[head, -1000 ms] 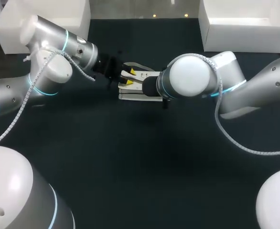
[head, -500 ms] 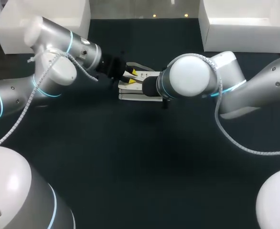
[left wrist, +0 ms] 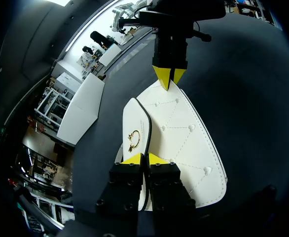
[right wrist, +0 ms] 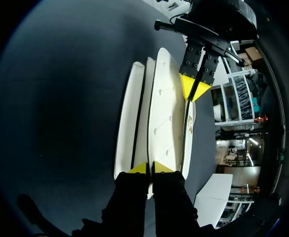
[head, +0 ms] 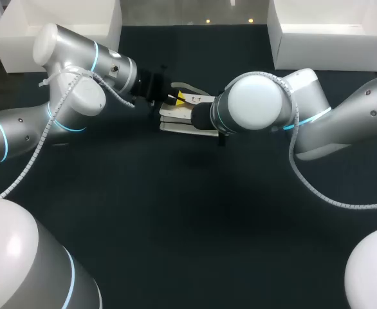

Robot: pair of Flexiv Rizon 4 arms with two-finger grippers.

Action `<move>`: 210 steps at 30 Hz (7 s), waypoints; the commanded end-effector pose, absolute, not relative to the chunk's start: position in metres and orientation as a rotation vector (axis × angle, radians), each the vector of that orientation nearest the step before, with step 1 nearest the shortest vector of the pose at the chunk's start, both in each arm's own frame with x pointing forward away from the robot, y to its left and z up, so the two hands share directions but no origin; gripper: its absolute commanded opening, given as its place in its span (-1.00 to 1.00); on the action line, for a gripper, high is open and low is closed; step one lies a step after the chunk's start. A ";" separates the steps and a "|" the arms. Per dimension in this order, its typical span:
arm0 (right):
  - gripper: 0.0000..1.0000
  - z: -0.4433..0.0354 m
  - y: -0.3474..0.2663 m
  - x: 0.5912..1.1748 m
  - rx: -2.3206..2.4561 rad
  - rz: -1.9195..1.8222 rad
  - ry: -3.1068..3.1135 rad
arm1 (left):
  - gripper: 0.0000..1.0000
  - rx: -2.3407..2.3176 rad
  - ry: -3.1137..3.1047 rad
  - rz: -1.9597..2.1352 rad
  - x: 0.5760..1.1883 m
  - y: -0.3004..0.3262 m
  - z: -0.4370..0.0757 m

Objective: Pick up the bag, open it, inspect its contents, close it, and place it on the opposite side

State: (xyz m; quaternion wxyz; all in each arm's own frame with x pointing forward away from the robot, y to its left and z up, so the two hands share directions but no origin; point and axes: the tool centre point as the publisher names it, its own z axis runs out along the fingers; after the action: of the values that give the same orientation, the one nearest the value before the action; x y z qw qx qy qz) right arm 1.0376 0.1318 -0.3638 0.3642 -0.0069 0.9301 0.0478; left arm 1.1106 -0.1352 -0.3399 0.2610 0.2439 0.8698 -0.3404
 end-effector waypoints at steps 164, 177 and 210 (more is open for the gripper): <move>-1.00 -0.242 0.148 1.093 -0.001 0.099 2.413 | -1.00 0.150 2.762 -1.220 1.153 -0.131 -0.235; -1.00 -0.259 0.150 1.117 -0.005 0.124 2.437 | -1.00 0.162 2.772 -1.220 1.145 -0.134 -0.221; -1.00 -0.291 0.158 1.095 -0.027 0.162 2.523 | -1.00 0.017 2.730 -1.302 1.147 -0.125 -0.217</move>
State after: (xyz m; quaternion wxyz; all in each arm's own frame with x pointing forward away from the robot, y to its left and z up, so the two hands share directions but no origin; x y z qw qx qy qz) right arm 1.0997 0.1595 -0.2898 0.2990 -0.0117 0.9522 0.0613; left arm 1.1477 -0.1248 -0.2172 0.0559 0.0068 0.9023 -0.4273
